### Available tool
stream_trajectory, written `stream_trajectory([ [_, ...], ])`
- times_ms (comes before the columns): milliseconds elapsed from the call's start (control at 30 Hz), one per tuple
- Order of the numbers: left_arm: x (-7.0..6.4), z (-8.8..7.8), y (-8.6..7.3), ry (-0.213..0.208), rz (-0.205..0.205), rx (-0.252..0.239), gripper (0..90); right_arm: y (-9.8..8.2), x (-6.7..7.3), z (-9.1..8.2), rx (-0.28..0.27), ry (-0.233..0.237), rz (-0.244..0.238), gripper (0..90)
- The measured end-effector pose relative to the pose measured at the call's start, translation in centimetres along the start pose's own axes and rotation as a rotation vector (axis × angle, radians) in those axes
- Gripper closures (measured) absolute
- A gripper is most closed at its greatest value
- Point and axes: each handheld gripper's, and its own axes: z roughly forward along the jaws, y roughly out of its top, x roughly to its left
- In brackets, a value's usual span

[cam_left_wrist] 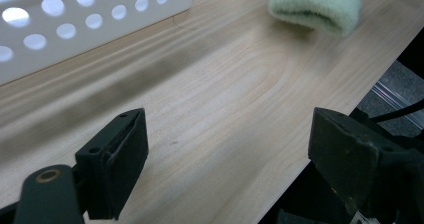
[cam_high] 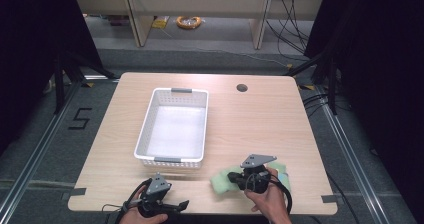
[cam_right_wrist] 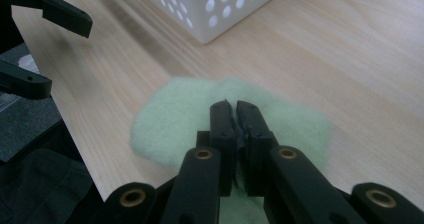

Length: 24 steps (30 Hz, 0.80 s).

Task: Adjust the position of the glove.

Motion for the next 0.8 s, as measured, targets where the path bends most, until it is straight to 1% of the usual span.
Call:
stream_trajectory([
  [33,0.0,0.0,0.0,0.000,0.000,0.000,15.9,0.0,0.0,0.0,0.000,0.000,0.000,87.0],
  [67,0.0,0.0,0.0,0.000,0.003,0.002,15.9,-0.3,0.1,0.2,-0.004,-0.003,0.014,86.7],
  [100,0.0,0.0,0.0,0.000,0.003,0.002,15.9,-0.3,0.1,0.2,-0.004,-0.003,0.014,86.7],
  [133,0.0,0.0,0.0,0.003,0.020,-0.006,15.9,-0.6,0.3,0.4,-0.003,0.000,0.025,86.6],
  [167,0.0,0.0,0.0,0.003,0.020,-0.006,15.9,-0.6,0.3,0.4,-0.003,0.000,0.025,86.6],
  [200,0.0,0.0,0.0,0.003,0.018,-0.006,16.0,-0.8,0.4,0.8,0.013,0.006,0.022,86.6],
  [300,0.0,0.0,0.0,0.002,0.018,-0.002,15.9,-1.0,0.7,1.2,0.002,-0.001,0.016,86.4],
  [333,0.0,0.0,0.0,0.006,0.017,-0.008,15.9,-1.1,1.0,1.1,0.029,-0.002,0.006,85.5],
  [367,0.0,0.0,0.0,0.006,0.017,-0.008,15.9,-1.1,1.0,1.1,0.029,-0.002,0.006,85.5],
  [400,0.0,0.0,0.0,0.006,0.016,-0.008,15.9,-1.2,1.2,1.3,0.005,-0.007,0.004,85.1],
  [433,-0.1,0.1,0.0,0.010,0.019,-0.009,15.9,-1.2,1.4,1.1,0.034,-0.010,0.006,83.6],
  [467,-0.1,0.1,-0.1,0.012,0.019,-0.013,15.9,-1.3,1.5,1.1,0.033,-0.018,-0.001,81.7],
  [500,0.0,0.0,0.0,0.002,0.020,0.005,15.9,-1.5,1.6,1.3,0.006,-0.029,0.004,79.8],
  [533,0.0,0.1,-0.1,0.013,0.030,0.005,15.9,-1.9,1.8,1.2,0.019,-0.033,0.021,75.8],
  [567,0.0,0.1,-0.1,0.013,0.030,0.005,15.9,-1.9,1.8,1.2,0.019,-0.033,0.021,75.8],
  [600,-0.2,0.1,-0.1,0.001,0.005,0.002,15.9,-2.1,1.9,1.0,0.050,-0.036,0.041,71.1],
  [633,-0.1,0.1,0.0,-0.001,0.008,0.012,16.0,-2.2,2.0,1.1,0.029,-0.031,0.043,69.2],
  [667,-0.2,0.3,-0.1,0.000,0.001,-0.002,15.9,-2.2,2.0,0.9,0.043,-0.025,0.027,66.7],
  [700,-0.2,0.3,-0.1,0.000,0.001,-0.002,15.9,-2.2,2.0,0.9,0.043,-0.025,0.027,66.7],
  [733,-0.2,0.3,-0.1,0.007,0.002,-0.004,15.9,-2.2,2.1,0.9,0.002,-0.021,0.021,65.3],
  [767,-0.1,0.3,-0.1,0.003,0.008,0.001,16.0,-2.0,2.1,0.4,0.020,-0.019,0.017,63.7],
  [800,-0.1,0.2,-0.1,0.007,0.031,0.004,15.9,-1.7,1.5,-0.3,-0.022,-0.040,-0.019,61.0],
])
